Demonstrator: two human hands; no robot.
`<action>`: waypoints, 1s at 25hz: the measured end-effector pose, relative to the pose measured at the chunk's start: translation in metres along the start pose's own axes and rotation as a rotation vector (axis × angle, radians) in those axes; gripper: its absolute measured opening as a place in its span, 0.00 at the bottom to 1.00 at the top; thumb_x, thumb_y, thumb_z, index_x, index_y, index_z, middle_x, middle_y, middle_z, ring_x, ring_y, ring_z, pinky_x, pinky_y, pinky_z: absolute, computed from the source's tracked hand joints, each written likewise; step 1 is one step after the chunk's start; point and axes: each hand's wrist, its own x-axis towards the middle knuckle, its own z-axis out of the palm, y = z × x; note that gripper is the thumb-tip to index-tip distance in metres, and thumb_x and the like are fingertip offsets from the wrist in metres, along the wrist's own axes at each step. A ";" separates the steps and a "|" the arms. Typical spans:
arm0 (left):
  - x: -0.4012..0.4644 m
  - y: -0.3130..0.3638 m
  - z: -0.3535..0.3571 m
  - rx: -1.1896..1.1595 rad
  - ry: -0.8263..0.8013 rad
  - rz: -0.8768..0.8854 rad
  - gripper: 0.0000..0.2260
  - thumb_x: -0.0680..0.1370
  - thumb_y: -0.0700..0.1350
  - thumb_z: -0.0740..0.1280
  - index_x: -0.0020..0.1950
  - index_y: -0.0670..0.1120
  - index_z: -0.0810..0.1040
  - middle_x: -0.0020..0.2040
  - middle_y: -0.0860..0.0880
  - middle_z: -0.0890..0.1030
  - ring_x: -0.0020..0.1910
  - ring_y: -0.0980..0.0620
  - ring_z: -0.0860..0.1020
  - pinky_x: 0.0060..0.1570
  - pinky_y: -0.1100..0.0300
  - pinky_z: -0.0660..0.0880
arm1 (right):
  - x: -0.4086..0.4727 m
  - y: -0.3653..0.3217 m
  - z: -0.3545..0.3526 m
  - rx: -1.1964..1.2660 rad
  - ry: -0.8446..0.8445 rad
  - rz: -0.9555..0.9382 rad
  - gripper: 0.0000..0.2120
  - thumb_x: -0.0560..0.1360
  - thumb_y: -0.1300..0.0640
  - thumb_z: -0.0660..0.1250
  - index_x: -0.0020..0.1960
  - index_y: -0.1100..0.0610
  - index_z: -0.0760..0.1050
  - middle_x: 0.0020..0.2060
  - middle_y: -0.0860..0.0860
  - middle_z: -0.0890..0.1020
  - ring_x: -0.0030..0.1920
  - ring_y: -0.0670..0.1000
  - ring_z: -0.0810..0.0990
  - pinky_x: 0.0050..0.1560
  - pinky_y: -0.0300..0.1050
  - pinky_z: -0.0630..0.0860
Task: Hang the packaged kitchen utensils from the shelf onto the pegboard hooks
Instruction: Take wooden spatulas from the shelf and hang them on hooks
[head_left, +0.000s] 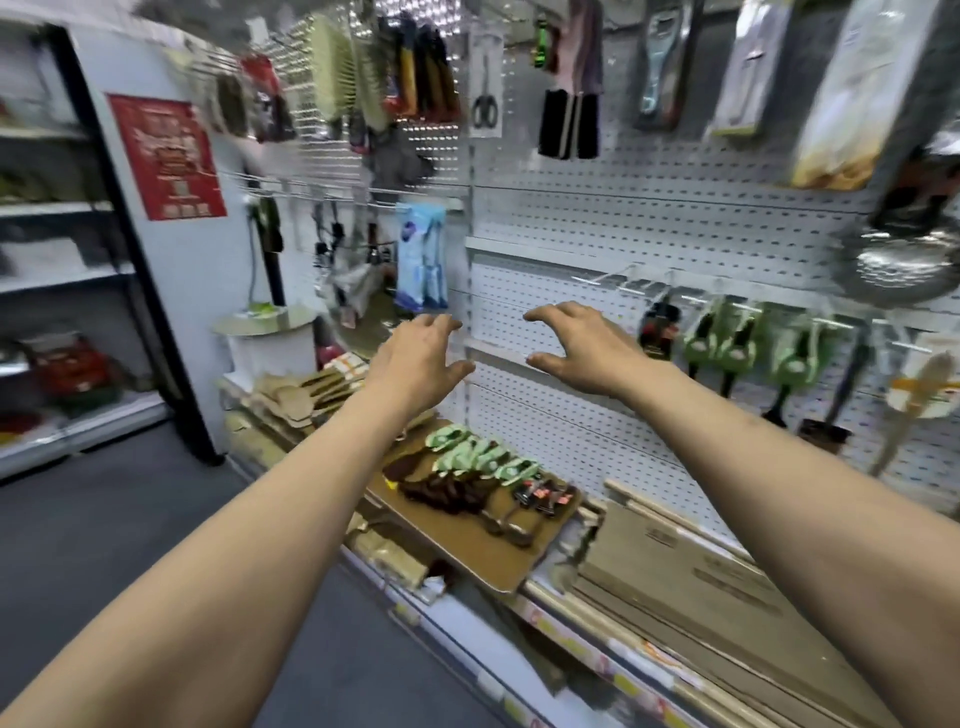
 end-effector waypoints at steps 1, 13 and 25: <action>0.009 -0.029 -0.005 0.018 -0.002 -0.011 0.27 0.75 0.58 0.68 0.70 0.48 0.69 0.64 0.44 0.75 0.63 0.42 0.73 0.59 0.46 0.74 | 0.025 -0.020 0.008 0.015 -0.002 -0.010 0.29 0.78 0.42 0.66 0.75 0.45 0.62 0.73 0.52 0.68 0.72 0.56 0.67 0.67 0.56 0.71; 0.131 -0.316 0.022 0.059 0.035 -0.188 0.25 0.74 0.58 0.69 0.67 0.50 0.70 0.63 0.45 0.76 0.61 0.42 0.74 0.56 0.46 0.75 | 0.317 -0.162 0.152 0.134 -0.039 -0.172 0.28 0.77 0.42 0.67 0.73 0.47 0.64 0.69 0.54 0.72 0.70 0.58 0.69 0.66 0.57 0.71; 0.309 -0.550 0.137 0.009 -0.133 -0.350 0.27 0.76 0.57 0.68 0.71 0.48 0.69 0.68 0.44 0.74 0.65 0.42 0.72 0.60 0.48 0.73 | 0.591 -0.200 0.336 0.265 -0.267 -0.083 0.26 0.78 0.45 0.67 0.73 0.54 0.68 0.68 0.57 0.73 0.69 0.59 0.72 0.65 0.52 0.71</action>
